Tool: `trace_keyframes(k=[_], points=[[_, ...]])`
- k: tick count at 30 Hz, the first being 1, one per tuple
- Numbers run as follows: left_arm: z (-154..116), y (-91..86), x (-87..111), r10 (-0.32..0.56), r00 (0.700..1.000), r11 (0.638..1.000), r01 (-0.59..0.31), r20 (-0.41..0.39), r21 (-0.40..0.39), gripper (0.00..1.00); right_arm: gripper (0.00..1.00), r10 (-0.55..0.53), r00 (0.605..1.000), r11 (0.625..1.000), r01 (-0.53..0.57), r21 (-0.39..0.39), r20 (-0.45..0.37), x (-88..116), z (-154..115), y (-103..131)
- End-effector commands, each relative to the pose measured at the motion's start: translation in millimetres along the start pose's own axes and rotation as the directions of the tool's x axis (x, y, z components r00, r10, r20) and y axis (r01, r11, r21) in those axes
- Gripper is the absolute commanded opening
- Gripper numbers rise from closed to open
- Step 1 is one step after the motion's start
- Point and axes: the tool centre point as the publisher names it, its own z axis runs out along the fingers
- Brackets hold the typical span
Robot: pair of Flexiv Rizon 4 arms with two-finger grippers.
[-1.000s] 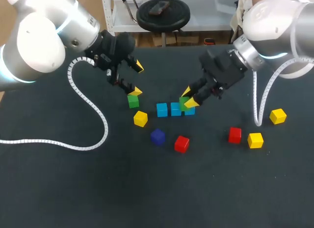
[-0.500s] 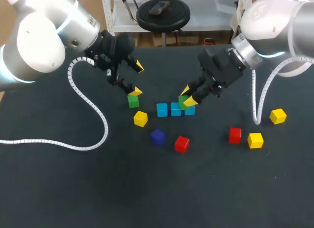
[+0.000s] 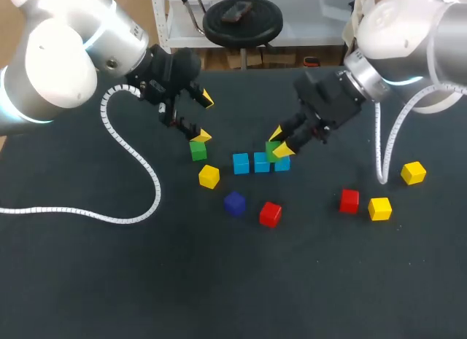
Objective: Place the blue cubes, place green cubes on the blue cubes, place the yellow cubes on the green cubes, then place the red cubes on the yellow cubes, and place purple cube on the red cubes.
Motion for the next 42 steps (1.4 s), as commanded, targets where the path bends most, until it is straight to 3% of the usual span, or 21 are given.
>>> trace_keyframes(k=[1,29,33,42], points=[[0.3,2.0,0.8,0.003,1.0,1.0,-0.003,0.002,0.004,1.0,0.0,-0.002,1.0,1.0,0.002,-0.003,-0.002,-1.3,1.2,-2.6],[0.3,2.0,0.8,0.003,1.0,1.0,-0.003,0.002,0.004,1.0,0.0,0.01,1.0,1.0,-0.01,0.003,-0.01,2.3,0.4,-7.0],[0.3,2.0,0.8,0.003,1.0,1.0,-0.003,0.002,0.004,1.0,0.12,0.011,1.0,1.0,-0.011,-0.002,-0.014,3.4,2.3,-5.3],[0.3,2.0,0.8,0.003,1.0,1.0,-0.003,0.002,0.004,1.0,0.09,0.013,1.0,1.0,-0.013,0.001,-0.02,3.9,1.1,-8.6]])
